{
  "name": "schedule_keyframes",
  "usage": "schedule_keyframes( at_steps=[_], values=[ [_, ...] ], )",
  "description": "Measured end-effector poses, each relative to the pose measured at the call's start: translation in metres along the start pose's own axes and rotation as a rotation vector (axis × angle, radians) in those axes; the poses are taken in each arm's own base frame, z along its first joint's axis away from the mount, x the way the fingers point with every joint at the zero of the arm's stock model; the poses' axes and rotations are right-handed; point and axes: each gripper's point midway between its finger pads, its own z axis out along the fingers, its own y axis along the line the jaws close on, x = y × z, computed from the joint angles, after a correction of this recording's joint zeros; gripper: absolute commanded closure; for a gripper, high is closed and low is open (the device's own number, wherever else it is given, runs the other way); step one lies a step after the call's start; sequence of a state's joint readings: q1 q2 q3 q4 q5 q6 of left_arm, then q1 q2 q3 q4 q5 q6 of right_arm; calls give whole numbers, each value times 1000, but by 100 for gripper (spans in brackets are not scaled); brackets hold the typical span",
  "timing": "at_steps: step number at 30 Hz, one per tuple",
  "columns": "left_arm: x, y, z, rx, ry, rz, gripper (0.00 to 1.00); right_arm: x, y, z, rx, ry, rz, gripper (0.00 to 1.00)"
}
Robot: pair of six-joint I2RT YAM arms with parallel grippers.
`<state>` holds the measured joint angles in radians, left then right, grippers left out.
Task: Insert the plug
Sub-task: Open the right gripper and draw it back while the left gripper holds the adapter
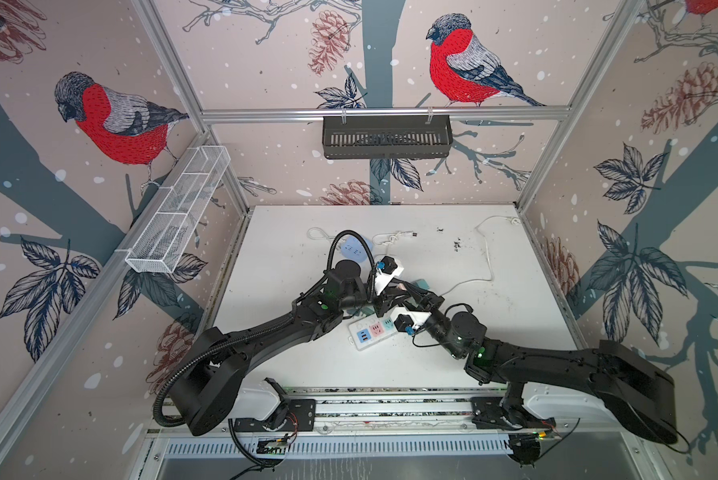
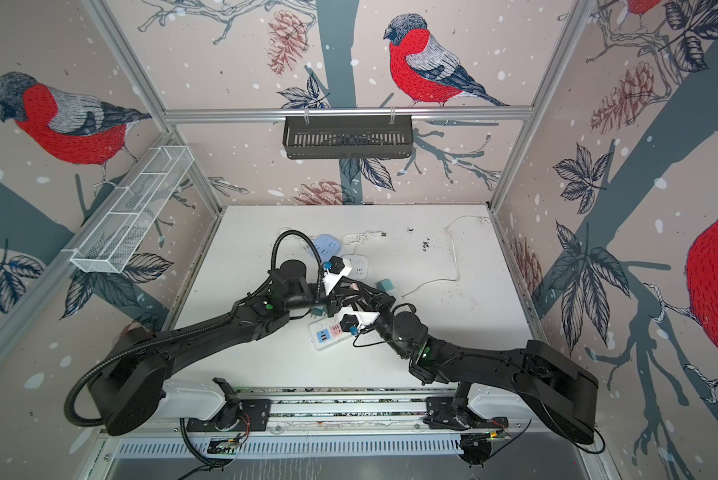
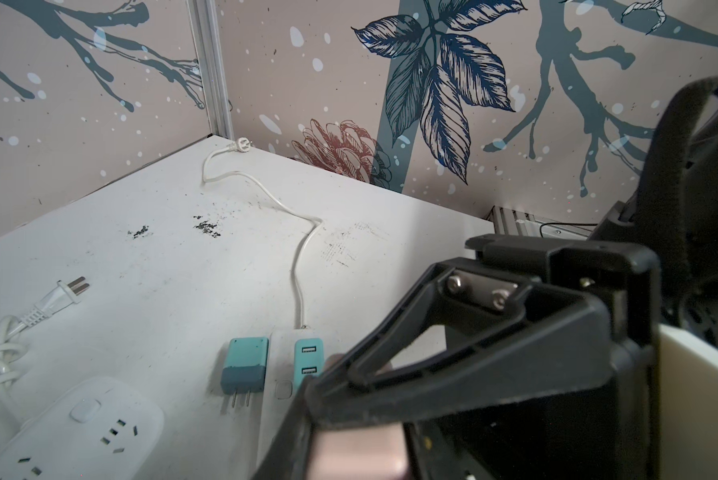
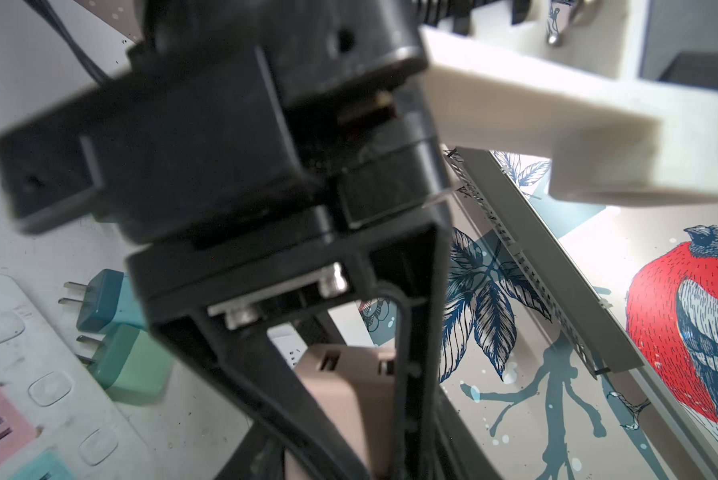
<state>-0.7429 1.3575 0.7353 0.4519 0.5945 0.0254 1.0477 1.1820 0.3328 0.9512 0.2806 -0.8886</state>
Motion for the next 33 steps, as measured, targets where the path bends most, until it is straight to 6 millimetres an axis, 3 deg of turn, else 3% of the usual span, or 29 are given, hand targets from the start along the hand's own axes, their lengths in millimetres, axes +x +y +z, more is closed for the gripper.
schedule_keyframes(
  at_steps=[5, 6, 7, 14, 22, 27, 33],
  values=[
    [3, -11, -2, 42, 1, 39, 90, -4, -3, -8, 17, -38, 32, 33],
    [3, -12, -3, 47, 0, 45, 92, -5, -4, -10, 21, -44, 38, 23],
    [3, -15, -3, 52, -2, 53, 93, -5, -5, -12, 26, -49, 46, 0],
    [0, -14, -10, 41, -19, 65, 100, -3, -21, -31, 83, -67, 119, 0],
    [11, -7, -22, -15, -3, 50, 100, 26, -48, -61, 224, -39, 249, 0],
    [15, -7, -32, -51, -17, 62, 100, 55, -68, -76, 328, -5, 373, 0],
    [20, 1, -39, -113, -24, 127, 100, 76, -104, -87, 452, -2, 563, 0]
  ],
)
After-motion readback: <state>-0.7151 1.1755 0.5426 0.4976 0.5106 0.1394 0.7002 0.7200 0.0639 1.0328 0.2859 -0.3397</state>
